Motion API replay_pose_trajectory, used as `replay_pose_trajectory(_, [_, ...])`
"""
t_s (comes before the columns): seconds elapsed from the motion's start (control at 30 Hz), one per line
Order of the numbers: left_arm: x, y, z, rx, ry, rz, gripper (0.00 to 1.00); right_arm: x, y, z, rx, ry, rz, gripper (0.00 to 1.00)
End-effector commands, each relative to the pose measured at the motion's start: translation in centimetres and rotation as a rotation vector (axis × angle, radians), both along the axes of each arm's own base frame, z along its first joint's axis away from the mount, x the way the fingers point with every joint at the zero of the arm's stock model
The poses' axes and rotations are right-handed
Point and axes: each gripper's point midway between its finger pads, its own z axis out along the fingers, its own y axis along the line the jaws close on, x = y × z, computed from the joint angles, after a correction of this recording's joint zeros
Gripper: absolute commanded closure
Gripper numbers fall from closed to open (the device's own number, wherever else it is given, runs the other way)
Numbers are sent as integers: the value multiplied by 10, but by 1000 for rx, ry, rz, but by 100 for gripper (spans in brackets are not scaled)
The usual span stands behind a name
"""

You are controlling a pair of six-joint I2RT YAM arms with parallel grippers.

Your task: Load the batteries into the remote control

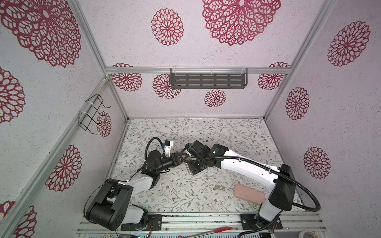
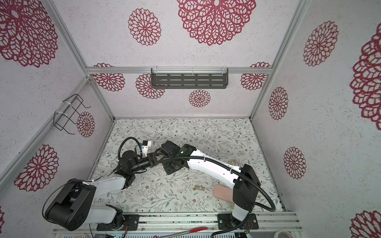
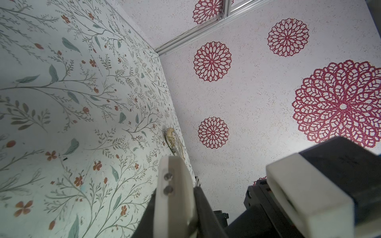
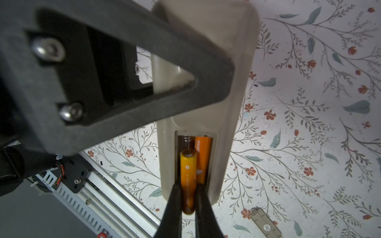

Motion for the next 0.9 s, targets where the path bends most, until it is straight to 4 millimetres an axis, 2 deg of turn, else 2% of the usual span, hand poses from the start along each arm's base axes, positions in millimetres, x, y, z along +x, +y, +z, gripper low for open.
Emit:
replay_pose_trajectory(0.0, [-4,-4,16,-37,-57,-25,100,7,-9,-1,-43,-7,-18,95])
replay_pose_trajectory(0.87, [-5,-6,16,-52,-50,-35,100,10,-5,1,-38,-12,-11,80])
